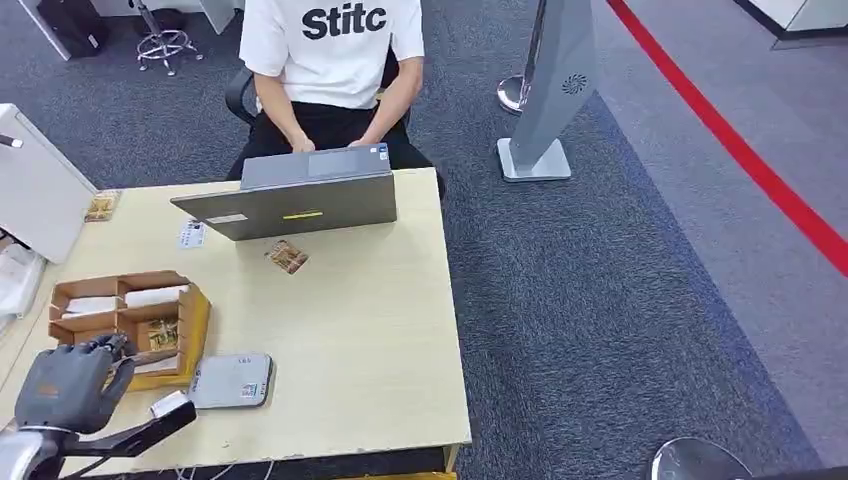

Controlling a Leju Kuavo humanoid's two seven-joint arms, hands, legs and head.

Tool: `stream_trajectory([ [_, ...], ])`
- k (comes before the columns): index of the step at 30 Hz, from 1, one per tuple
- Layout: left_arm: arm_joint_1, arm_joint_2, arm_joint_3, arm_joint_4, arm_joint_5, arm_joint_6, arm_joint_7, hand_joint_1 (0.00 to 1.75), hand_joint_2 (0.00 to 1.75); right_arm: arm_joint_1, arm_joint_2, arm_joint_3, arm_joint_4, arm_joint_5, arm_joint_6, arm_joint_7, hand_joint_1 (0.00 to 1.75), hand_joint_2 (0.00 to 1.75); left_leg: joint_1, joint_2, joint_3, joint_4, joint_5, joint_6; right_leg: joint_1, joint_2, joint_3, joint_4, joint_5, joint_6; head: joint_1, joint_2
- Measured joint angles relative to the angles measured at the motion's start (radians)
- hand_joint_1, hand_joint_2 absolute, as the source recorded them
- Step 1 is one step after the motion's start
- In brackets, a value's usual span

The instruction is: Pass the card to the sensor for recognition and then transmit it.

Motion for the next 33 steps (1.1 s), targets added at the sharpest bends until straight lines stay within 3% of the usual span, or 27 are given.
stream_trajectory([
  [6, -0.066, 0.016, 0.002, -0.027, -0.001, 0.017, 0.000, 1.75, 1.75, 0.000, 0.000, 0.000, 0.000, 0.005, -0.001, 0.000, 0.00, 1.75, 0.000, -0.001, 0.000, 0.000, 0.000, 0.000, 0.000, -0.001, 0.000, 0.000, 0.000, 0.000, 0.000, 0.000],
  [15, -0.272, 0.048, 0.002, -0.092, 0.018, -0.047, 0.002, 1.75, 1.75, -0.001, 0.002, 0.000, 0.000, 0.015, 0.001, 0.001, 0.00, 1.75, 0.000, -0.001, 0.000, 0.001, 0.001, 0.000, 0.001, -0.001, 0.000, 0.000, 0.001, -0.001, 0.000, 0.000],
  [19, -0.337, 0.055, 0.001, -0.092, 0.006, -0.074, 0.032, 1.75, 1.75, -0.001, 0.002, 0.000, 0.000, 0.020, 0.005, 0.002, 0.00, 1.75, 0.000, -0.001, 0.000, 0.001, 0.001, 0.000, 0.001, 0.000, -0.001, 0.000, 0.001, -0.001, 0.000, 0.000],
  [28, -0.575, 0.071, -0.043, 0.130, -0.074, -0.124, 0.085, 1.75, 1.75, -0.012, 0.002, 0.015, -0.004, 0.053, 0.017, 0.022, 0.00, 1.75, 0.001, 0.000, 0.000, 0.001, 0.002, -0.001, 0.001, 0.001, -0.001, 0.001, 0.002, -0.002, 0.000, 0.000],
  [33, -0.641, 0.069, -0.072, 0.221, -0.088, -0.117, 0.094, 1.75, 1.75, -0.015, 0.002, 0.017, -0.006, 0.053, 0.021, 0.022, 0.00, 1.75, 0.001, 0.001, 0.000, 0.001, 0.002, -0.001, 0.001, 0.002, -0.001, 0.001, 0.002, -0.003, 0.000, 0.000],
])
